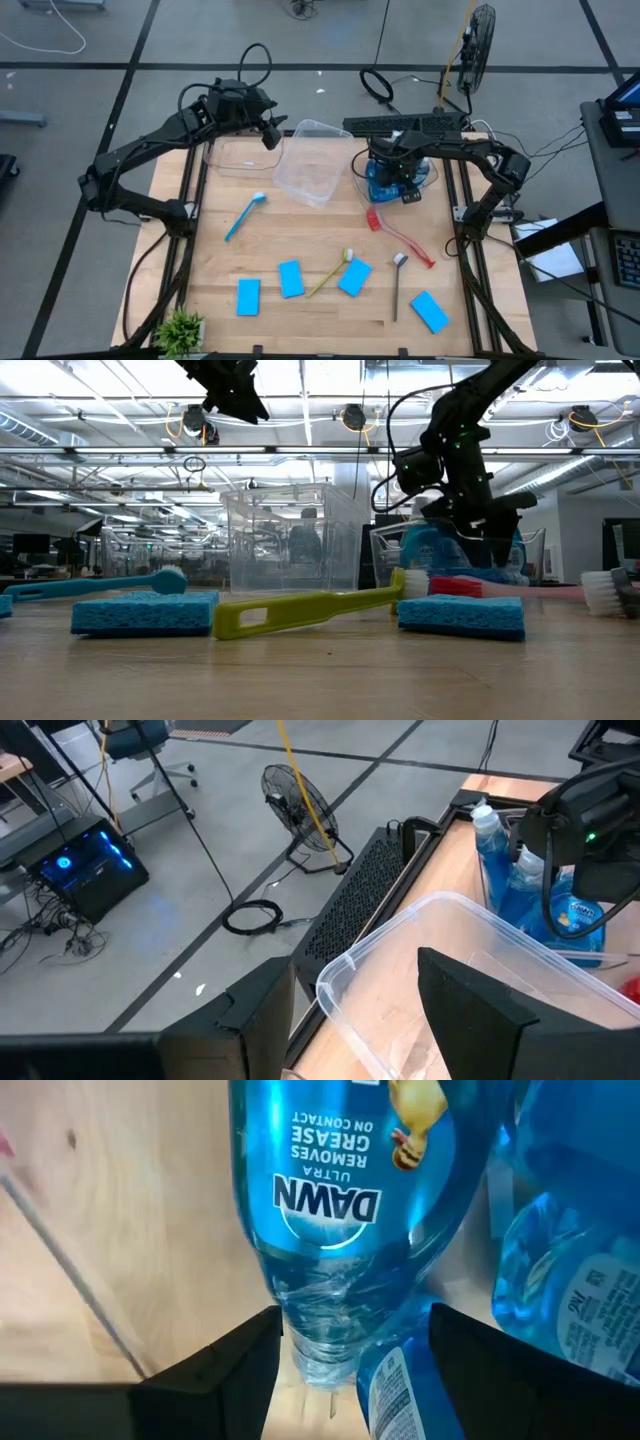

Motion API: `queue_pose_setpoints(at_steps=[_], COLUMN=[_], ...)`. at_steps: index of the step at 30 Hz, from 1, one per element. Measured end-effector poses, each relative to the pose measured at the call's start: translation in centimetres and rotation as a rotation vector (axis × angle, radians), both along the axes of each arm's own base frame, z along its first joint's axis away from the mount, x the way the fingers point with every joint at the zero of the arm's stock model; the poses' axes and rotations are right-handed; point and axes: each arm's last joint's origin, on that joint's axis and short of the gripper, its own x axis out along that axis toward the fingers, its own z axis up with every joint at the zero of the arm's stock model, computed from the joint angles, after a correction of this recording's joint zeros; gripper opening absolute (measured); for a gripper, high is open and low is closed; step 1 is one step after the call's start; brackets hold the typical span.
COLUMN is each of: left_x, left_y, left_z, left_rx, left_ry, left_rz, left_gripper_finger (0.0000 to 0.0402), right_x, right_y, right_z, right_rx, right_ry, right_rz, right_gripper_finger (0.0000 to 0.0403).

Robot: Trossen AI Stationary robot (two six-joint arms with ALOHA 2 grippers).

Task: Pick & Place Kitchen Sink Supplies
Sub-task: Put the blue soap dispenser into the right transparent bin

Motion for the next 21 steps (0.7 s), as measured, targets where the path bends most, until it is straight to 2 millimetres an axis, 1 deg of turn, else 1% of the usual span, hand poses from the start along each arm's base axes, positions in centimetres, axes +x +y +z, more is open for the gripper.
queue_pose_setpoints(at_steps=[9,15,18,21], left_x=[0.0,0.0,0.0,0.0], left_y=[0.0,0.1,0.1,0.1], left_z=[0.0,0.0,0.0,0.0], left_rx=[0.015,0.021,0.022,0.022], left_ry=[0.012,0.016,0.015,0.015], left_rz=[0.000,0.017,0.017,0.017], left_gripper_finger=[0.0214,0.0214,0.0214,0.0214], right_x=[-0.4,-0.4,-0.3,-0.2], right_y=[0.2,0.2,0.1,0.1], right_z=[-1.3,-1.4,-1.6,-2.2], right_rx=[-0.004,-0.008,-0.005,0.012], right_ry=[-0.008,-0.016,-0.016,0.007], right_rz=[0.045,0.055,0.066,0.068], right_gripper_finger=[0.0242,0.0241,0.0231,0.0210])
